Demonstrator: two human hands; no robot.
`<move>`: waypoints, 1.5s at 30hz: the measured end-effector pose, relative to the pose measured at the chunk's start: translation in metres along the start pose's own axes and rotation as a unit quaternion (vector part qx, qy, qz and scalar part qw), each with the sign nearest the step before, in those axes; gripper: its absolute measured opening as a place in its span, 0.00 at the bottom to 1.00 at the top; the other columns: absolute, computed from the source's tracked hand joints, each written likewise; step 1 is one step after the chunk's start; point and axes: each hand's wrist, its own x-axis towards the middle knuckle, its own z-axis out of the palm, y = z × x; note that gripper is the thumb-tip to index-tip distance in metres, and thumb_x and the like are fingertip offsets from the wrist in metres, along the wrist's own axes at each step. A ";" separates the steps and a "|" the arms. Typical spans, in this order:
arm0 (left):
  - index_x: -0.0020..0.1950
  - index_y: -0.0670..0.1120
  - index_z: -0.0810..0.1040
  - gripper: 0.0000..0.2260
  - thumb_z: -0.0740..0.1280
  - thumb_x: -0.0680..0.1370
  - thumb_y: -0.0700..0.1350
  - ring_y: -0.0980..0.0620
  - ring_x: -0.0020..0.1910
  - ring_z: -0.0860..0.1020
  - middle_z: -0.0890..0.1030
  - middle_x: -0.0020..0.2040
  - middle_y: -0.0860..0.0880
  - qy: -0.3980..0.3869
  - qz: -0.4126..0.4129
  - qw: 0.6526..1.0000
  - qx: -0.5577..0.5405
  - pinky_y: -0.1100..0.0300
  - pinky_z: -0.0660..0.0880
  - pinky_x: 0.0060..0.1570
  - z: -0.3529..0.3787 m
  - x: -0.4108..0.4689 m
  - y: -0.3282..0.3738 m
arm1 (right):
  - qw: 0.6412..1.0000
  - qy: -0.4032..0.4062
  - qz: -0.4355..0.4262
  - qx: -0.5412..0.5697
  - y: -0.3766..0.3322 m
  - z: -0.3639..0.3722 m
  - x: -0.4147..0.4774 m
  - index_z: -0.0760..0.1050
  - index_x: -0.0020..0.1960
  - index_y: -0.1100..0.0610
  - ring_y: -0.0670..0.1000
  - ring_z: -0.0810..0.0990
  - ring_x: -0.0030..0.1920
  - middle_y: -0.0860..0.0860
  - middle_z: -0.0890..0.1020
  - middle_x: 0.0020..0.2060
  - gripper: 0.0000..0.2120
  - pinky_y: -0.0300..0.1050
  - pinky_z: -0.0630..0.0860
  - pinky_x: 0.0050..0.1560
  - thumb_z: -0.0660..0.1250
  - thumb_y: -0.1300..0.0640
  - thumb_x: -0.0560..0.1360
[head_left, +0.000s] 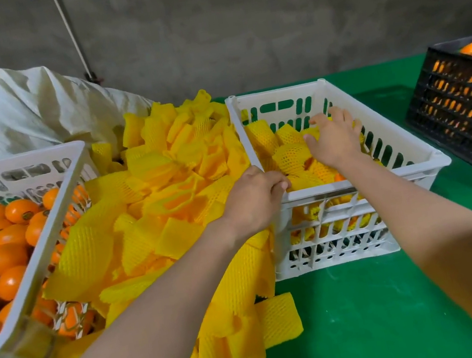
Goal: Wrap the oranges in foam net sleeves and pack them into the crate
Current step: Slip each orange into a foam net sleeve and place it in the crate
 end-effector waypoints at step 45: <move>0.58 0.44 0.79 0.13 0.70 0.73 0.42 0.45 0.53 0.81 0.82 0.56 0.43 0.067 -0.214 0.887 -0.404 0.46 0.79 0.52 -0.181 -0.165 -0.143 | 0.774 -0.218 -0.168 0.570 -0.279 -0.031 -0.160 0.71 0.57 0.49 0.38 0.78 0.47 0.44 0.77 0.51 0.20 0.39 0.78 0.46 0.68 0.69 0.72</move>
